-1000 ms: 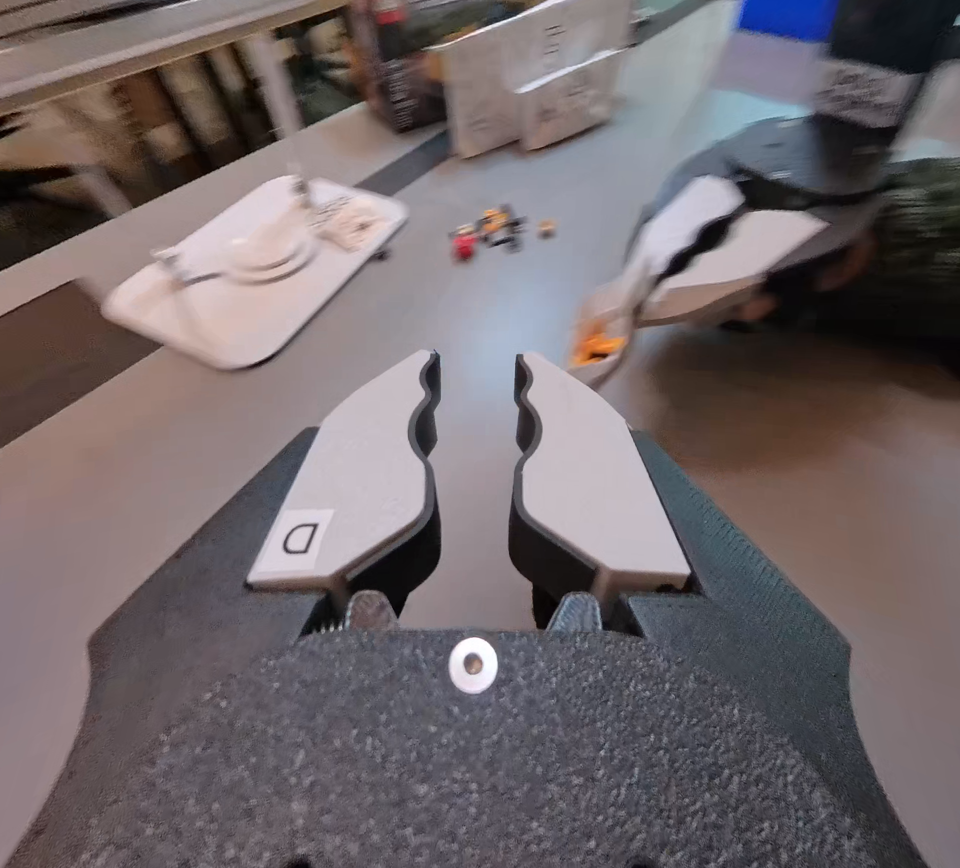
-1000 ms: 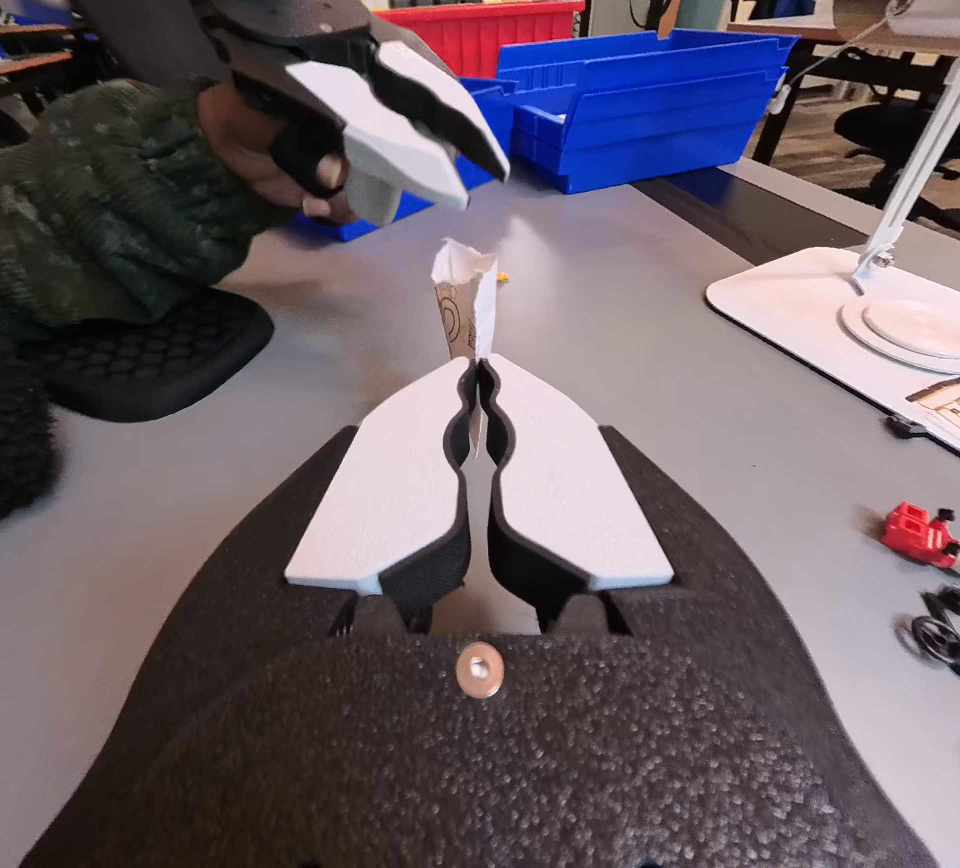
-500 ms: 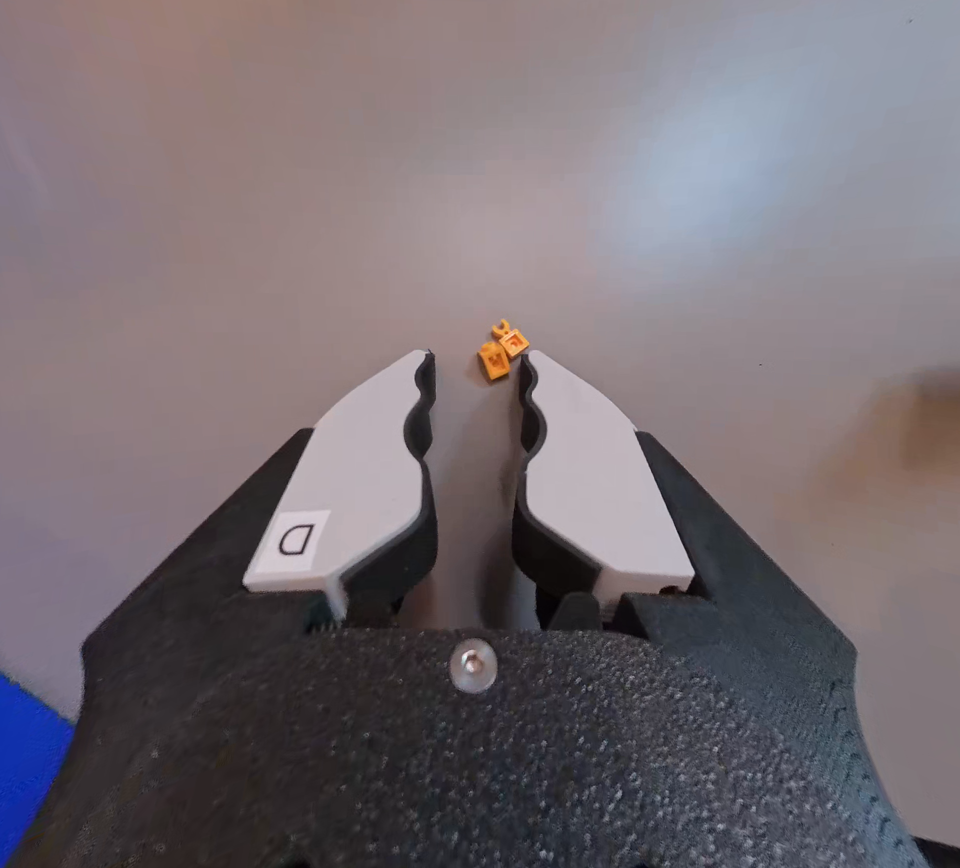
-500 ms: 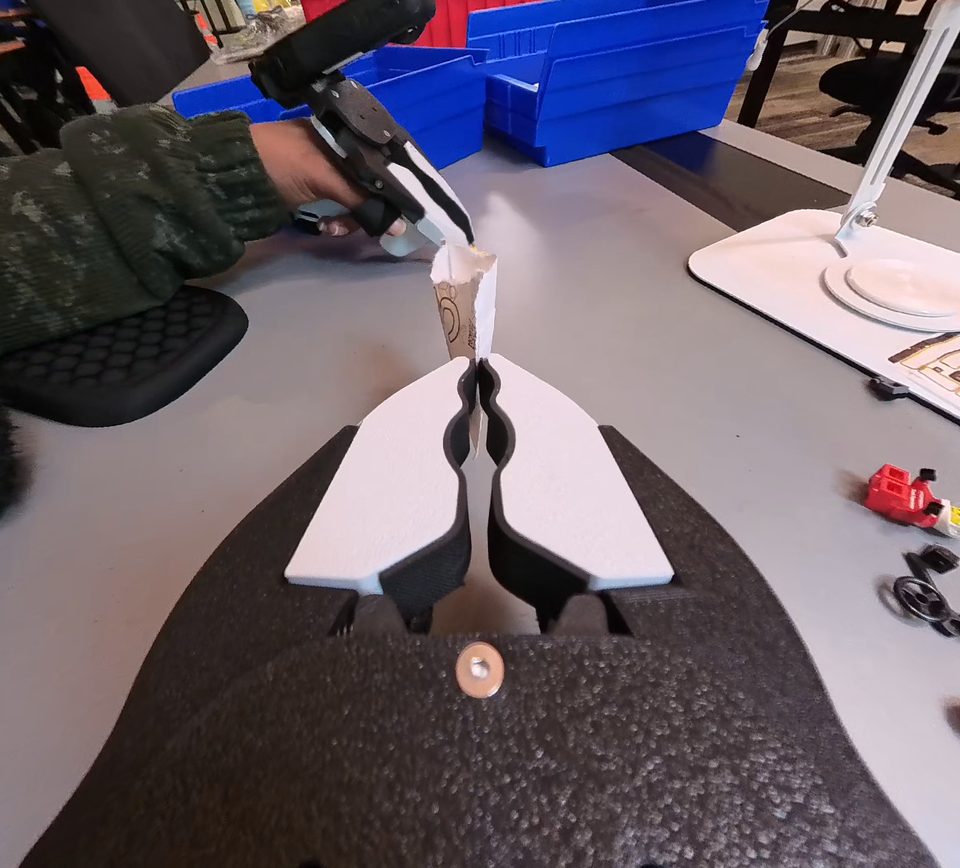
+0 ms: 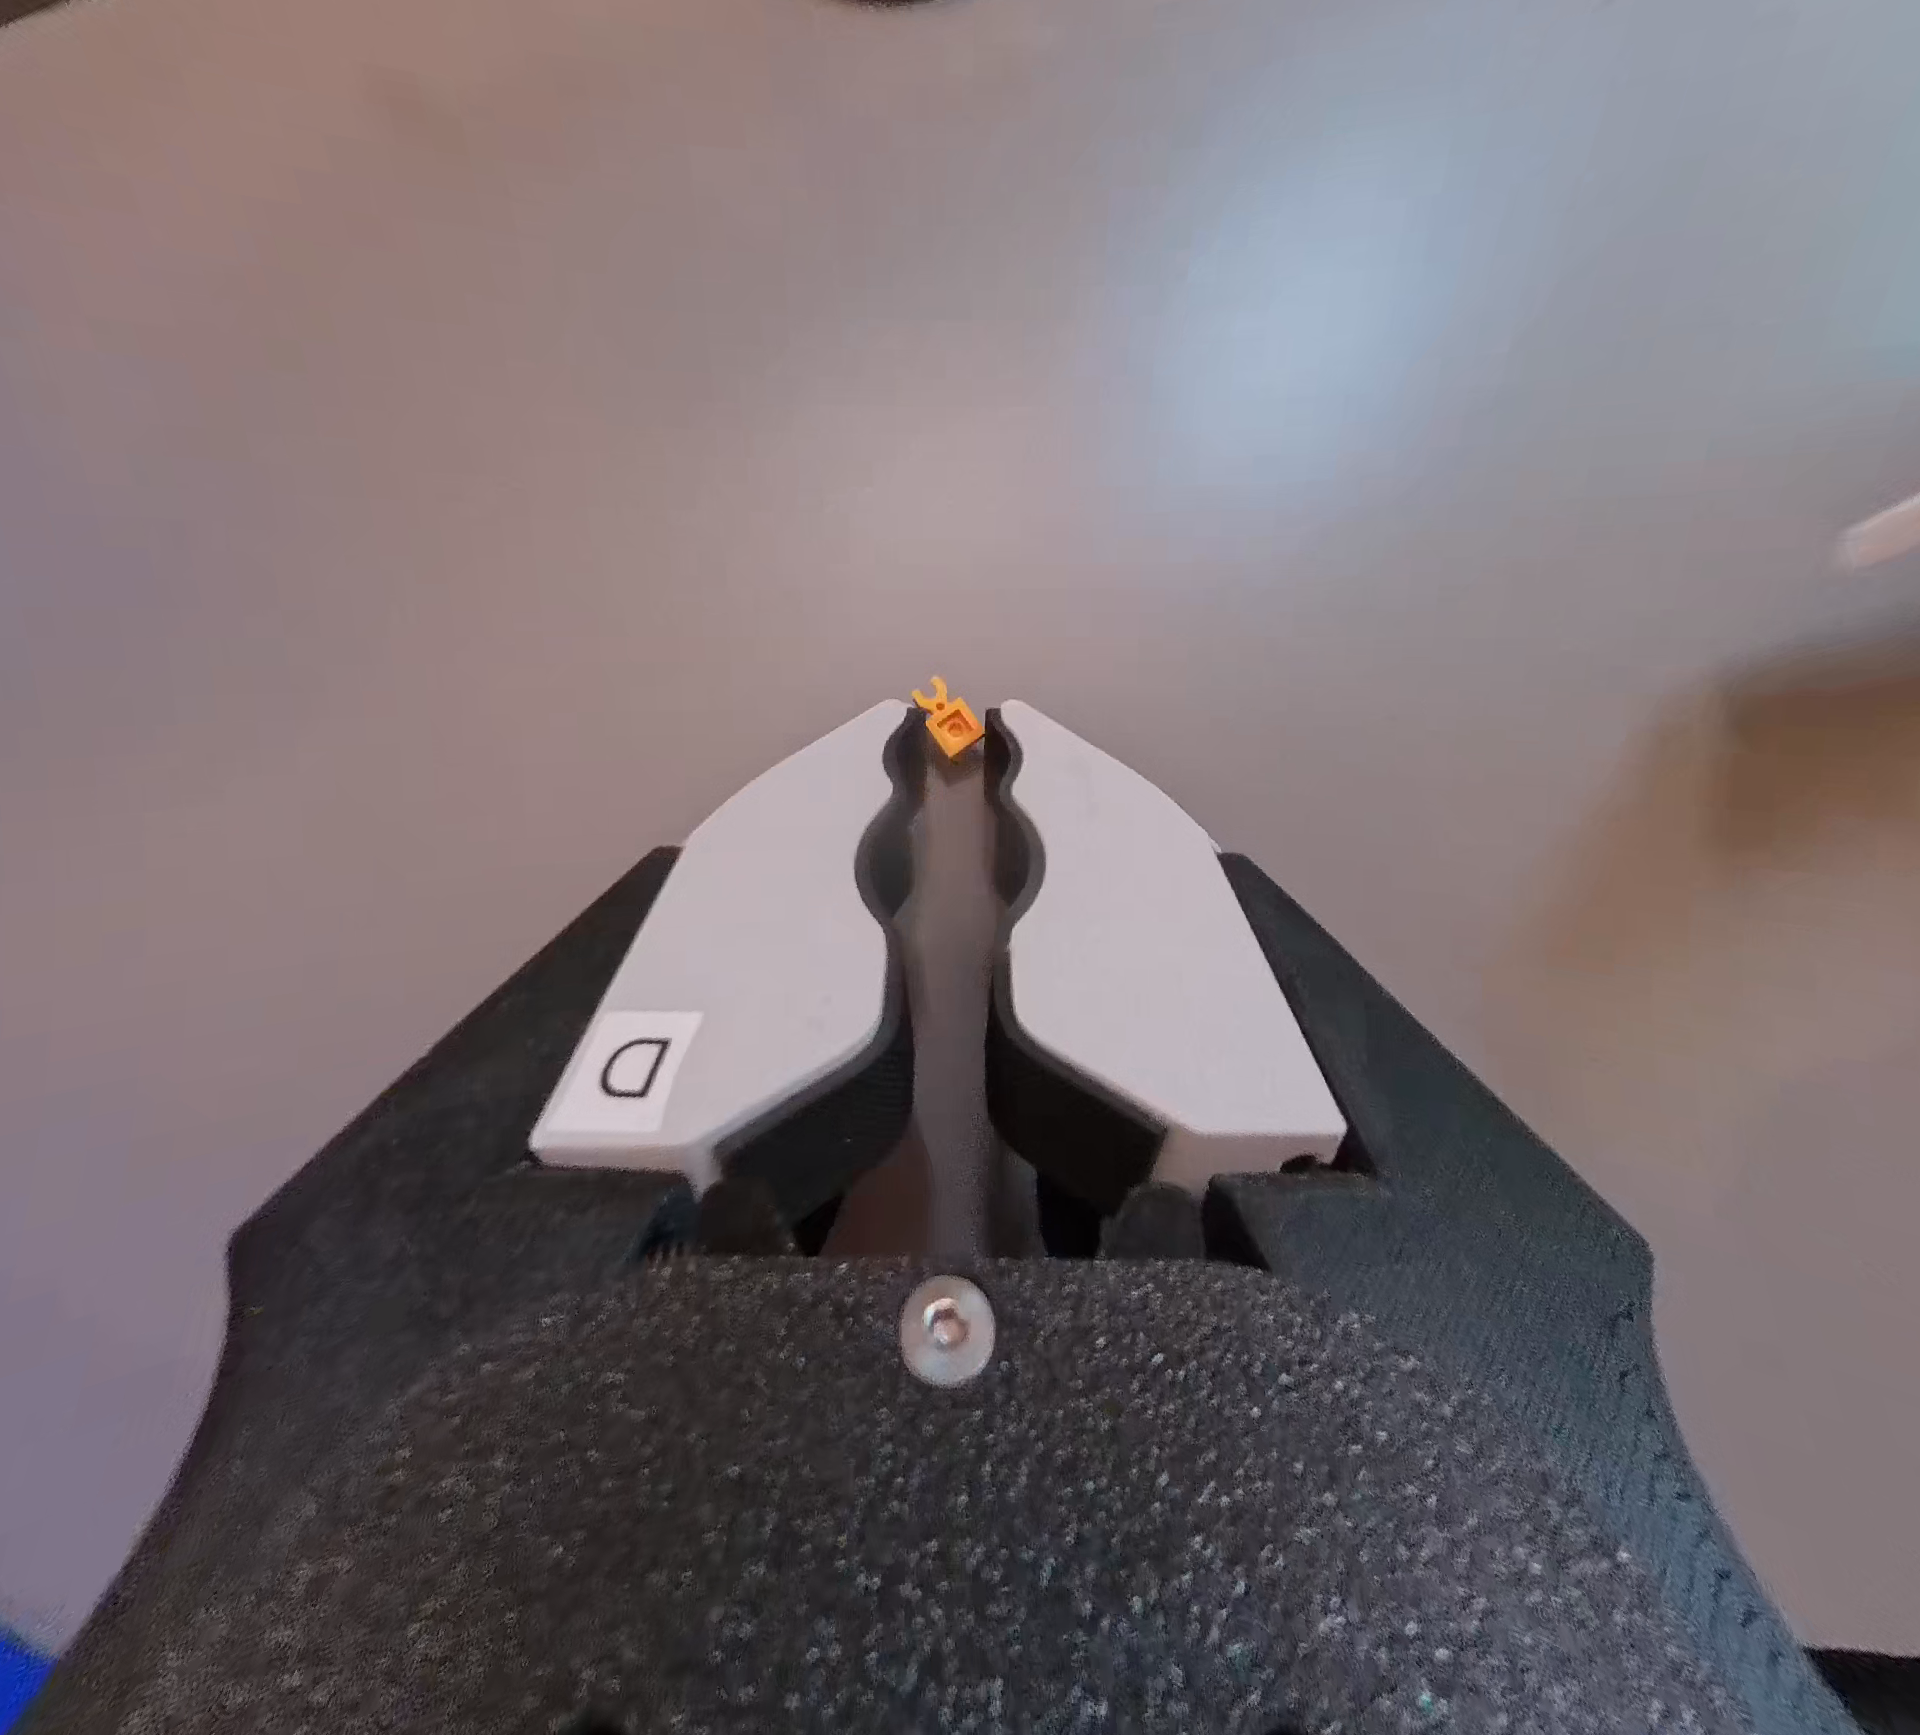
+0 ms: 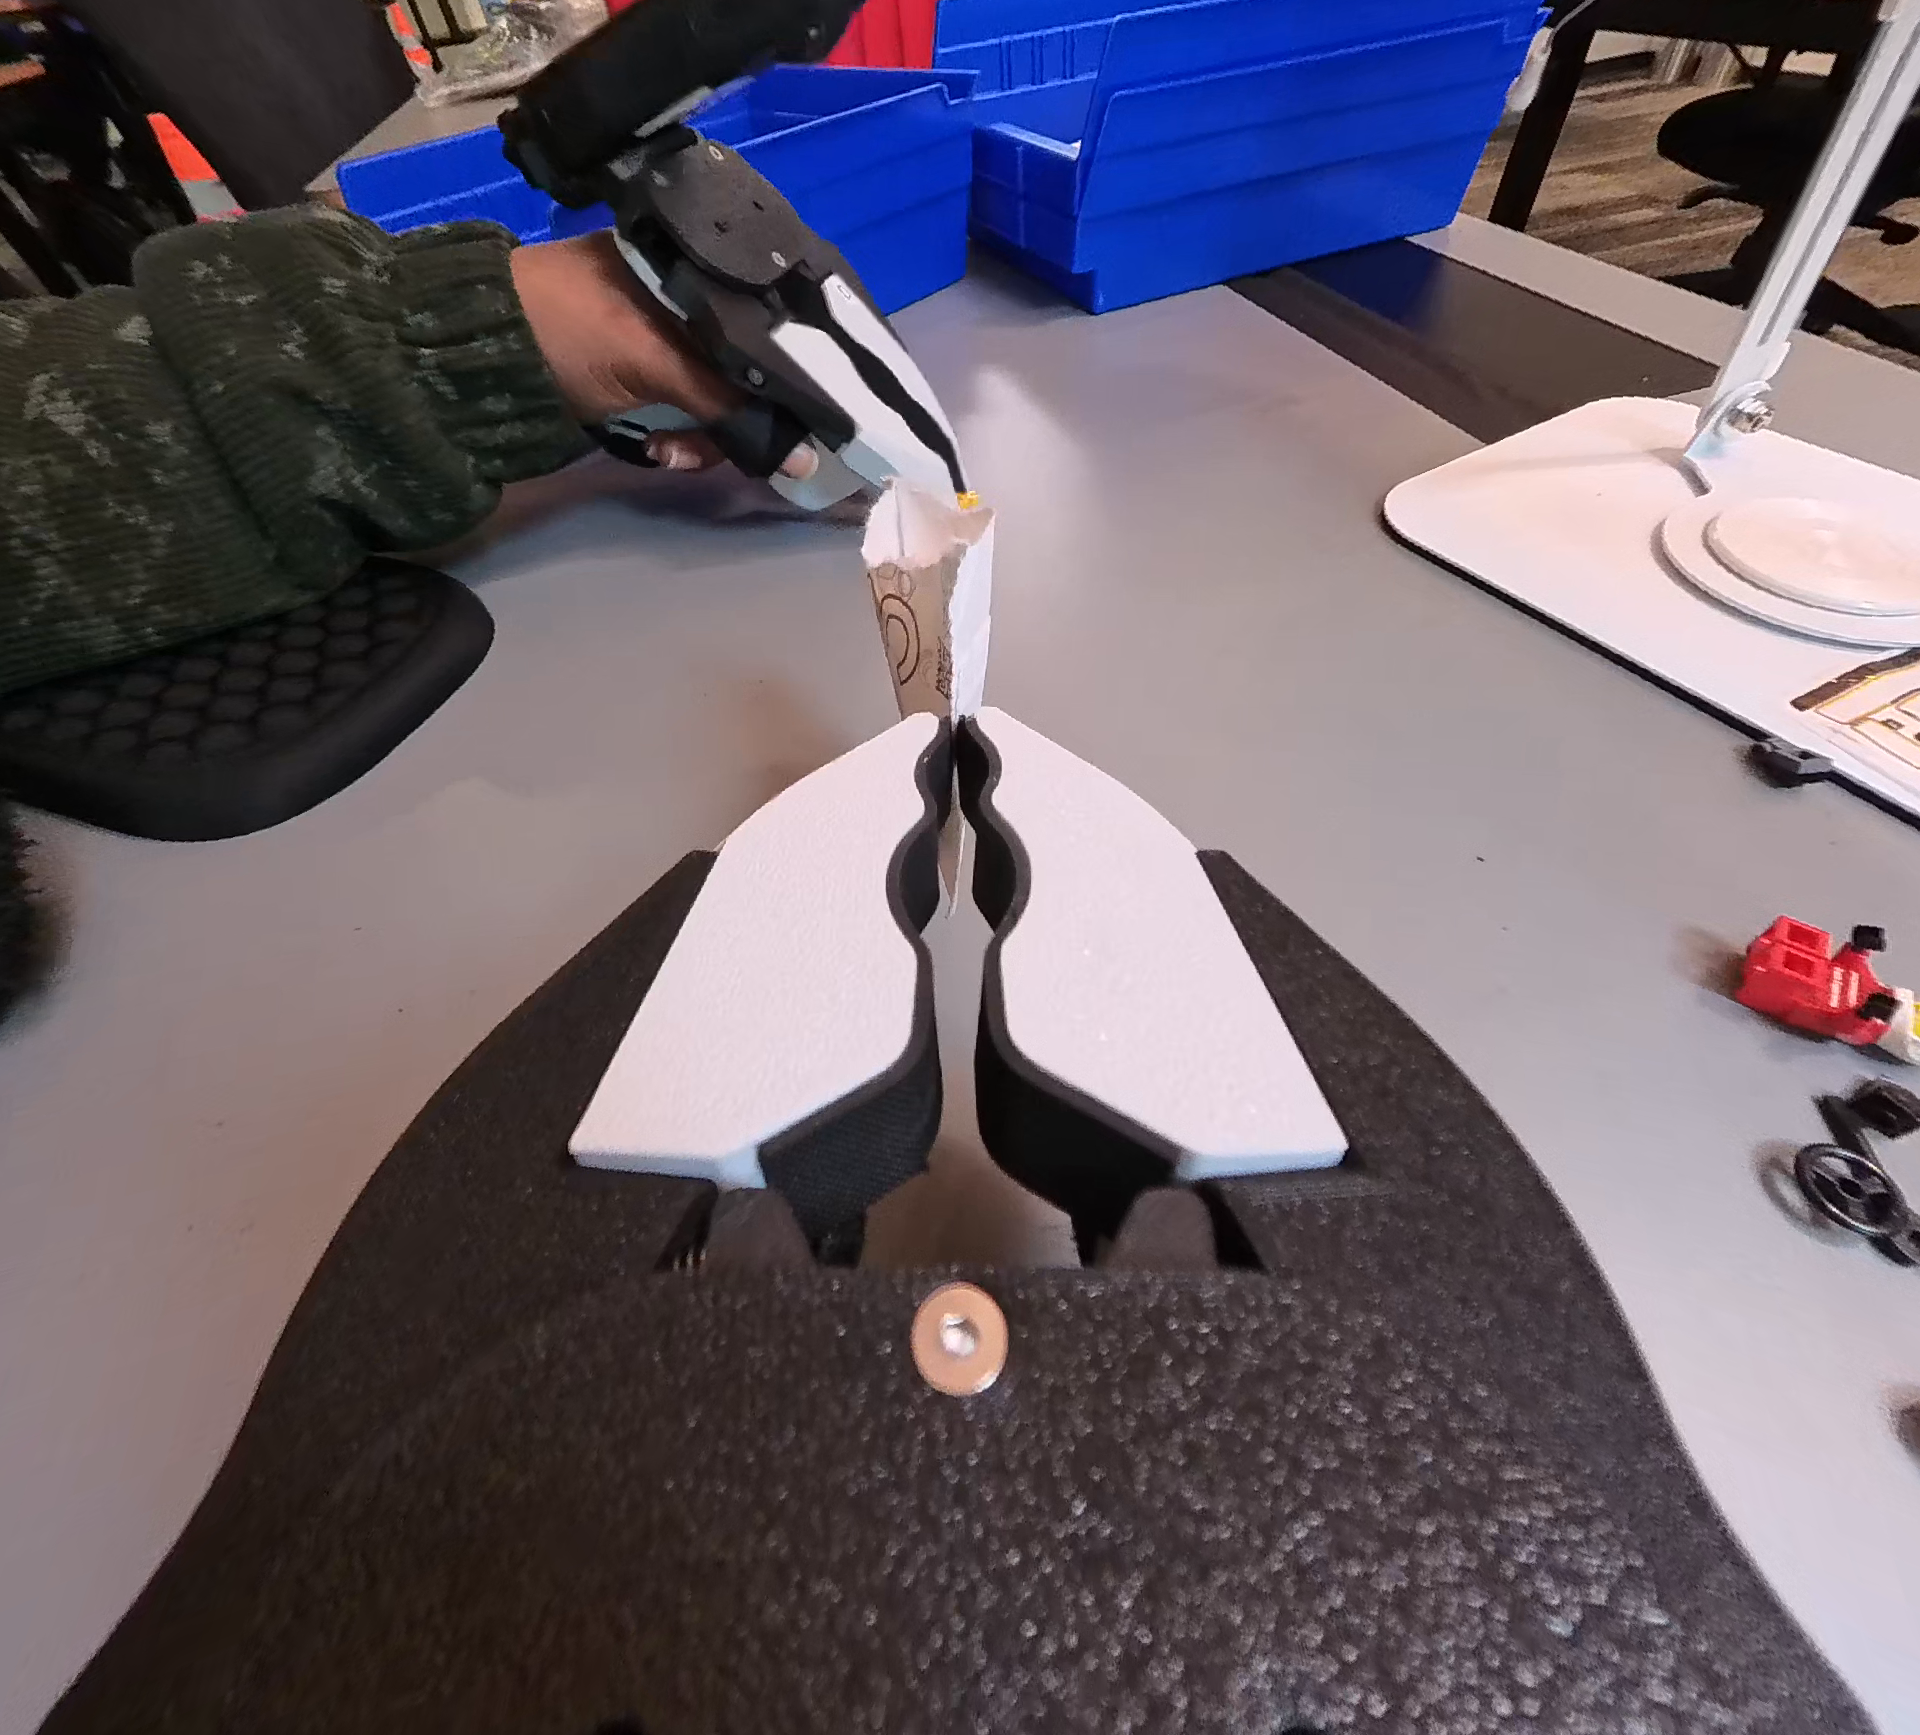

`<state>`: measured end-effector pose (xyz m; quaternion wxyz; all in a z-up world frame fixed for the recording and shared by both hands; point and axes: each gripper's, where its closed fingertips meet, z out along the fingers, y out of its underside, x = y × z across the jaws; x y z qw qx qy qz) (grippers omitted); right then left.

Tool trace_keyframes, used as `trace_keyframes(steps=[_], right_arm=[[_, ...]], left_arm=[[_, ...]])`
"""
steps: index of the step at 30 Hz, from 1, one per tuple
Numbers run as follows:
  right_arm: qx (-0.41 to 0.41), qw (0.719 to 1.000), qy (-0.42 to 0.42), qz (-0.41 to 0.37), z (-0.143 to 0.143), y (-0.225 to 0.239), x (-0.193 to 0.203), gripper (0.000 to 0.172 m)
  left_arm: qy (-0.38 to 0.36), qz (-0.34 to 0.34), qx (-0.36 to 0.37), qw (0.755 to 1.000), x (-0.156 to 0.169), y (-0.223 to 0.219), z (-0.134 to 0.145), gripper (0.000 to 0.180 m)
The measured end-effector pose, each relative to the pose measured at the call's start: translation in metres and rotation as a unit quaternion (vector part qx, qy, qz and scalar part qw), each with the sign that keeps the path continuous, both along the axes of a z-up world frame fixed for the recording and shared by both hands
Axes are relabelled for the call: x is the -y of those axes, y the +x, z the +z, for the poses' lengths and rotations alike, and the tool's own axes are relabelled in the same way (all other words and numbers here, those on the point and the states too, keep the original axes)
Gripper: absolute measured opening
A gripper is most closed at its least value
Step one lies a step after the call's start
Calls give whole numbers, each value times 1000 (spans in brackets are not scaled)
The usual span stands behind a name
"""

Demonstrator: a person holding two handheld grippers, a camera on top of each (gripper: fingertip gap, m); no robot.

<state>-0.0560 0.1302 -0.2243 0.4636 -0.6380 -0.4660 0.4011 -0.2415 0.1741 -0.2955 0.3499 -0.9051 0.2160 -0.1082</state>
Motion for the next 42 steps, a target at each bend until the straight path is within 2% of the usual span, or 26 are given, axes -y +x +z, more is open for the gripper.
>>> trace_keyframes(steps=[1,4,6,8,11,16,21,24,27,30,34,39,42], right_arm=[[4,1000,1,1,-1,0,1,0],[14,1000,3,7,-6,-2,3,0],[21,1000,1,13,-9,-4,5,0],[23,1000,0,20,-11,-6,7,0],[23,999,6,27,-10,-8,10,0],[7,999,15,32,-4,-8,12,0],[-10,999,12,34,0,-6,12,0],[-11,999,14,28,1,-5,10,0],[-13,1000,14,20,2,-3,7,0],[-13,1000,7,16,0,-3,5,0],[-10,1000,5,16,-1,-3,5,0],[-11,1000,5,17,-1,-3,5,0],[-11,1000,5,19,0,-3,6,0]], left_arm=[[14,-19,15,1000,1,9,6,10],[70,-87,54,992,8,43,37,10],[124,-155,87,976,20,78,67,10],[159,-213,88,960,34,111,85,10],[173,-278,71,942,51,147,89,10],[167,-295,66,938,56,155,84,26],[186,-250,81,947,47,124,99,30],[181,-190,48,964,34,85,97,29],[114,-86,27,989,21,31,74,29],[23,-18,-10,1000,24,-6,37,34],[-12,25,-16,999,19,-20,15,31],[-34,41,-9,999,12,-25,-4,26],[-30,42,13,999,7,-23,-4,13]])
